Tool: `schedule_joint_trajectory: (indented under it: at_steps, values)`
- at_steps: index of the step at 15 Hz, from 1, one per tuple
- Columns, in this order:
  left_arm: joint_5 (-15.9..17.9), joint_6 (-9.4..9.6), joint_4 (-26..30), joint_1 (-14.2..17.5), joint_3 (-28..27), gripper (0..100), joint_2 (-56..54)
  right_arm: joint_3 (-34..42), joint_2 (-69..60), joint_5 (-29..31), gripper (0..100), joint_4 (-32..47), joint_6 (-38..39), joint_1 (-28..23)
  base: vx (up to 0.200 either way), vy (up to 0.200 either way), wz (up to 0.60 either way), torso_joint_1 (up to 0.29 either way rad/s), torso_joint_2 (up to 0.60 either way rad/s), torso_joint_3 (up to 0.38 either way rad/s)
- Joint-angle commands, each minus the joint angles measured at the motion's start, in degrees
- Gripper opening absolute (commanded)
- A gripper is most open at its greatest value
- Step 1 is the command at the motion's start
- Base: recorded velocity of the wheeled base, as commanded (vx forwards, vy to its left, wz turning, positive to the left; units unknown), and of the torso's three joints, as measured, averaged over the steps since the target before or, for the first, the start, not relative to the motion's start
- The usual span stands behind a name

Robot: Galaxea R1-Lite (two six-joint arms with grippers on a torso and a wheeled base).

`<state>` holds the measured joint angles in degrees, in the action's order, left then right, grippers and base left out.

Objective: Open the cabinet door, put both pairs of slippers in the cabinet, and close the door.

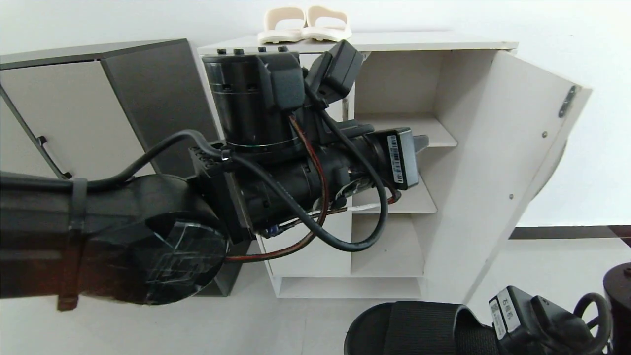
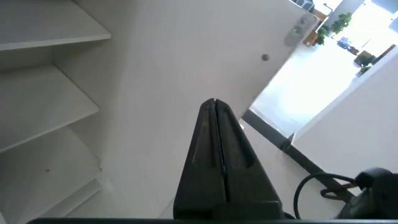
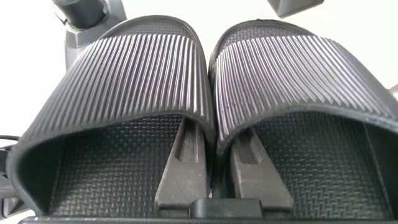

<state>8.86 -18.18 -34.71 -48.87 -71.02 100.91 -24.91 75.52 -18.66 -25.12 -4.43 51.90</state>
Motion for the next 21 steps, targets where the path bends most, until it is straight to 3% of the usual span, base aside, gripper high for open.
schedule_joint_trajectory:
  at_steps: [1,4,9,11,13,15,17,18,19,20,21]
  values:
    - [-0.2,0.16,-1.0,1.5,5.3,0,-6.9,0.0,0.3,0.0,0,0.1,-0.1,-0.4,0.000,0.000,0.00,0.000,0.00,0.000]
    - [-0.5,2.53,0.8,3.9,14.9,0,-22.1,0.0,0.2,0.0,0,0.0,-0.1,-0.5,0.000,0.000,0.00,0.000,0.00,0.000]
    - [-9.9,3.41,24.3,5.0,33.4,0,-57.0,0.1,0.0,0.0,0,0.0,-0.2,-0.5,0.000,0.000,0.00,0.000,0.00,0.000]
    - [-10.4,3.41,31.5,10.6,37.8,0,-67.7,0.0,0.0,0.0,0,0.0,-0.2,-0.5,0.000,0.000,0.00,0.000,0.00,0.000]
    - [-11.6,3.59,46.4,22.8,42.6,0,-86.1,-0.1,0.2,0.1,0,0.0,-0.2,-0.5,0.000,0.000,0.00,0.000,0.00,0.000]
    - [-11.6,3.67,55.1,33.0,45.4,0,-97.1,-0.1,0.6,0.0,0,0.0,-0.2,-0.8,0.000,0.000,0.00,0.000,0.00,0.000]
    - [-19.7,3.76,55.7,32.9,48.6,0,-97.3,0.0,0.5,0.0,0,0.0,-0.2,-0.8,0.000,0.000,0.00,0.000,0.00,0.000]
    - [-21.0,5.96,55.7,33.0,52.0,0,-97.2,-0.1,0.5,0.1,0,0.0,-0.2,-0.8,0.000,0.000,0.00,0.000,0.00,0.000]
    - [-25.1,10.35,55.6,33.0,54.9,0,-97.2,-0.2,0.5,0.3,0,0.0,-0.2,-0.9,0.000,0.000,0.00,0.000,0.00,0.000]
    - [-32.8,13.25,55.3,33.3,57.6,0,-97.1,-0.9,1.1,2.0,0,0.0,-0.1,-0.9,0.000,0.000,0.00,0.000,0.00,0.000]
    - [-35.0,13.52,55.2,33.4,58.7,0,-97.1,-2.8,3.0,5.9,0,0.0,0.6,-1.0,0.000,0.000,0.00,0.000,0.00,0.000]
